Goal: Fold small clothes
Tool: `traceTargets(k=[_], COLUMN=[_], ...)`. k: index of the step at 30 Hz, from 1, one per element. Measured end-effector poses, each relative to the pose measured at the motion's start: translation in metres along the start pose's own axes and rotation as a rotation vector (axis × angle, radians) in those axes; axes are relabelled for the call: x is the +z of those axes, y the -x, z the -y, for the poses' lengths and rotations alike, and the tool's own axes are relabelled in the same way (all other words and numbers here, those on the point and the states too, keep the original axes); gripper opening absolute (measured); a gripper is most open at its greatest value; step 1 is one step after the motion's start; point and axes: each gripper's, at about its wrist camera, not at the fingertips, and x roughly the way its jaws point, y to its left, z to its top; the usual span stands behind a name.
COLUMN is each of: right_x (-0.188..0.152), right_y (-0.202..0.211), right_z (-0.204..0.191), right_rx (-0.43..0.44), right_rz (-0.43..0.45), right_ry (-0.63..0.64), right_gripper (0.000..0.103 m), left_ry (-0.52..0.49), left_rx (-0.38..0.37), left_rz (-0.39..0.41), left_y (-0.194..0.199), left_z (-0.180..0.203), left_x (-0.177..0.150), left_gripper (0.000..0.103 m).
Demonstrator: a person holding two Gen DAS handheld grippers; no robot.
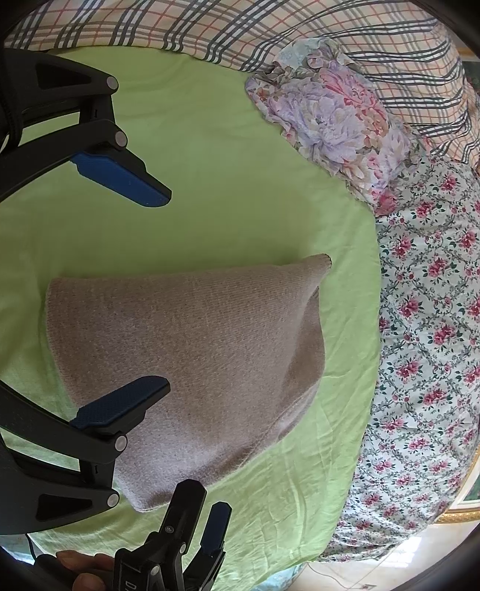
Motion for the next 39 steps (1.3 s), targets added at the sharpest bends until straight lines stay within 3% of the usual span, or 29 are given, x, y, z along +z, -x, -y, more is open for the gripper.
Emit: traceTargets(k=[39], right_x=[0.023], right_y=[-0.012], right_z=[0.016], right_rx=[-0.002], right_rz=[0.008], right_ry=[0.003], right_gripper=[0.086], left_ry=[0.008], left_rx=[0.030], left_rz=[0.003], left_y=[-0.015], left_z=[-0.004], left_x=[0.026], left_gripper=[0.093])
